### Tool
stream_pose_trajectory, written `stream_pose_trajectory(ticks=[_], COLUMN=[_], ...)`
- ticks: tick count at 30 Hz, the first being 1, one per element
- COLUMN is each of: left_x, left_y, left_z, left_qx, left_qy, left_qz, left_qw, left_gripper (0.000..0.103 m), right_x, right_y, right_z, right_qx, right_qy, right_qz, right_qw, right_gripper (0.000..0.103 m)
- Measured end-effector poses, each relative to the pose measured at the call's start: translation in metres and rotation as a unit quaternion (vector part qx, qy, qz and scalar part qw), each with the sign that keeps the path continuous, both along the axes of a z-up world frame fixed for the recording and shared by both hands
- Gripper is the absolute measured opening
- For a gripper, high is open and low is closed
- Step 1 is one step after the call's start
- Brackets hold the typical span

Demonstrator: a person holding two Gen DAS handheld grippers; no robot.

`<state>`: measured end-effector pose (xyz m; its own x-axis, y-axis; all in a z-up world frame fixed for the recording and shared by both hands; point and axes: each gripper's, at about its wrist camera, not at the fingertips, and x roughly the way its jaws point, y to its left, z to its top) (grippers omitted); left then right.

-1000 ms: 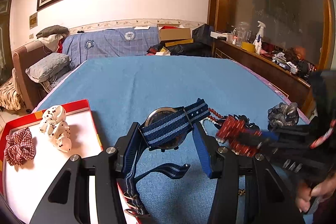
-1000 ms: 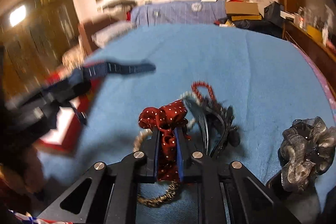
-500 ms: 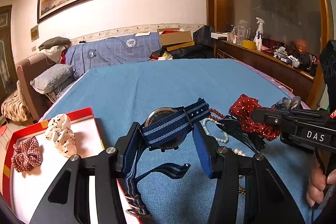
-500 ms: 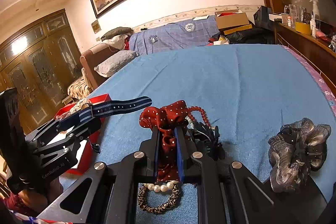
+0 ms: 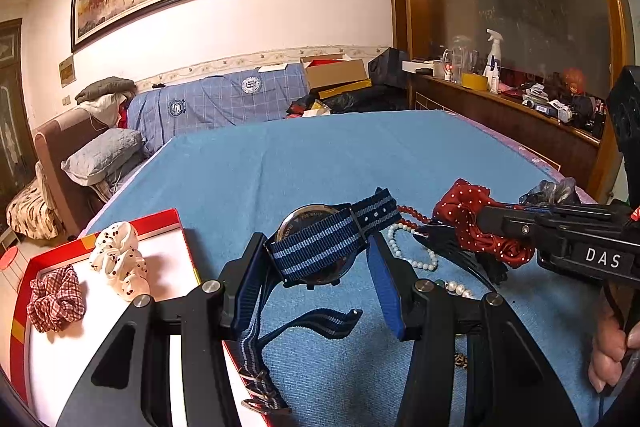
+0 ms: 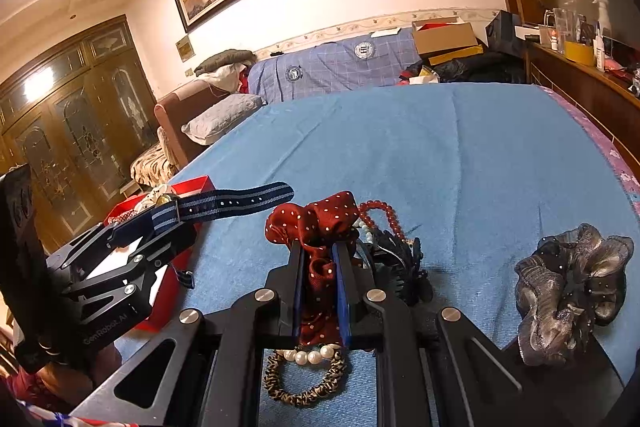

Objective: Organize jewelry
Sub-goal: 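Carry the watch and red polka-dot scrunchie over the white box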

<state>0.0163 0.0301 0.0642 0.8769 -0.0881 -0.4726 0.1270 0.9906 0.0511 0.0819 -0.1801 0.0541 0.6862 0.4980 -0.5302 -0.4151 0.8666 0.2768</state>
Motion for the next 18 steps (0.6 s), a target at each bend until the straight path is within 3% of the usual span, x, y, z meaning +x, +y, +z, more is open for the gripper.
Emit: stream_pose_trajectory(ticks=[18], left_x=[0.0008], left_y=[-0.0006], left_z=[-0.0012], left_qx=[0.002], left_qy=[0.0], left_qz=[0.002], left_qw=[1.0], left_gripper=[0.05], right_x=[-0.0013], right_y=[0.0003], right_z=[-0.0018], right_qx=[-0.002], right_qy=[0.0], right_qz=[0.005], right_qw=[1.0], right_gripper=[0.014])
